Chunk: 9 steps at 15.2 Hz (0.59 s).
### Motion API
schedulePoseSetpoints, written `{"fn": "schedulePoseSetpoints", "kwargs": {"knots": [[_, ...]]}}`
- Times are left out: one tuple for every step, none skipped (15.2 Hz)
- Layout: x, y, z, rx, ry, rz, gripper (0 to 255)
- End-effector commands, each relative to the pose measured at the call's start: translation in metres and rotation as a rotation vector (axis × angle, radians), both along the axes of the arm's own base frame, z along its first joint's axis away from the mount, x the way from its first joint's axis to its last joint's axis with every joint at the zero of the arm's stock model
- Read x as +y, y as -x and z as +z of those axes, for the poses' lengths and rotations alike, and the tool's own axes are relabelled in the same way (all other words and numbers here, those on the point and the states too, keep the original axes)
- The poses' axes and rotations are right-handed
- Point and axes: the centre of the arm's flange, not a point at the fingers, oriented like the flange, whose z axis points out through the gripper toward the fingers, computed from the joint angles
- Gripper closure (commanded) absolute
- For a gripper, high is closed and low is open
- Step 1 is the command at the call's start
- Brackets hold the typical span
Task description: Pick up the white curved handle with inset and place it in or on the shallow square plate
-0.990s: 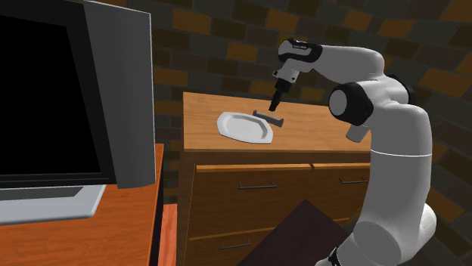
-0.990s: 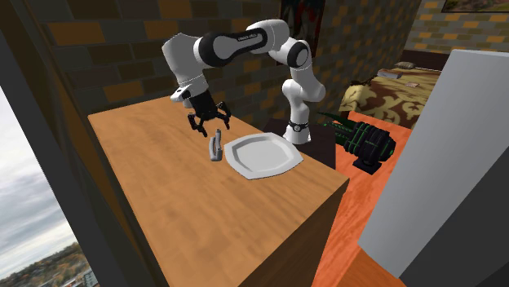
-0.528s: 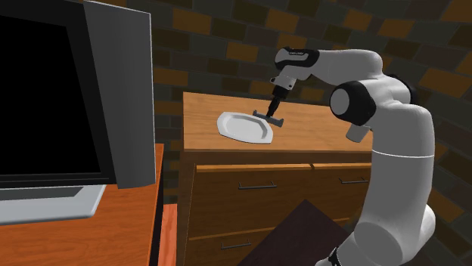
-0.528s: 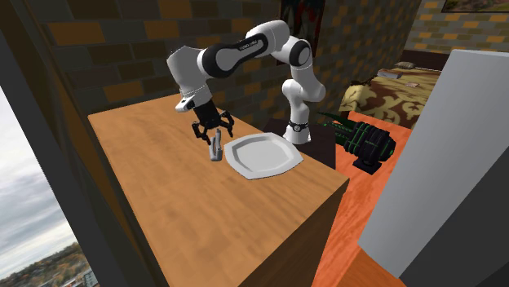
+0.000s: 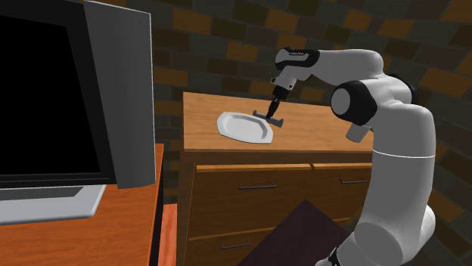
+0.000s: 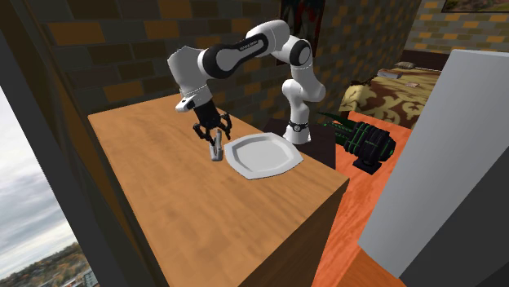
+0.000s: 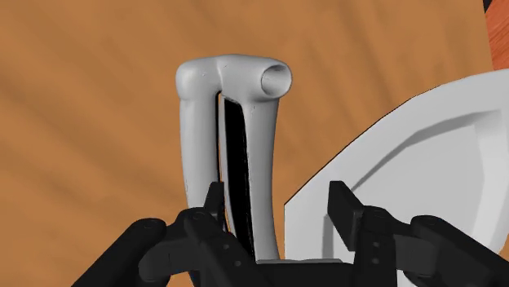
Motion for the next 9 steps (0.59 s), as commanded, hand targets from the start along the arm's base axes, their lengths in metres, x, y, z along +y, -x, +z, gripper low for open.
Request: {"fn": "schedulePoseSetpoints", "kwargs": {"knots": [[0.0019, -0.0005, -0.0032, 0.006, -0.005, 0.003, 255], [0.0015, -0.0011, -0.0035, 0.006, -0.005, 0.003, 255], [0.0032, -0.0009, -0.0034, 0.006, -0.005, 0.003, 255], [0.0026, -0.0011, -0.0037, 0.006, -0.005, 0.003, 255], [0.0032, -0.0010, -0.0039, 0.006, -0.005, 0.003, 255], [0.0035, -0.0012, -0.0046, 0.006, -0.005, 0.003, 255], [0.0037, -0.0018, -0.0053, 0.006, -0.005, 0.003, 255], [0.0032, -0.0014, -0.0055, 0.006, -0.005, 0.003, 255], [0.0020, -0.0005, -0.0032, 0.006, -0.005, 0.003, 255]]}}
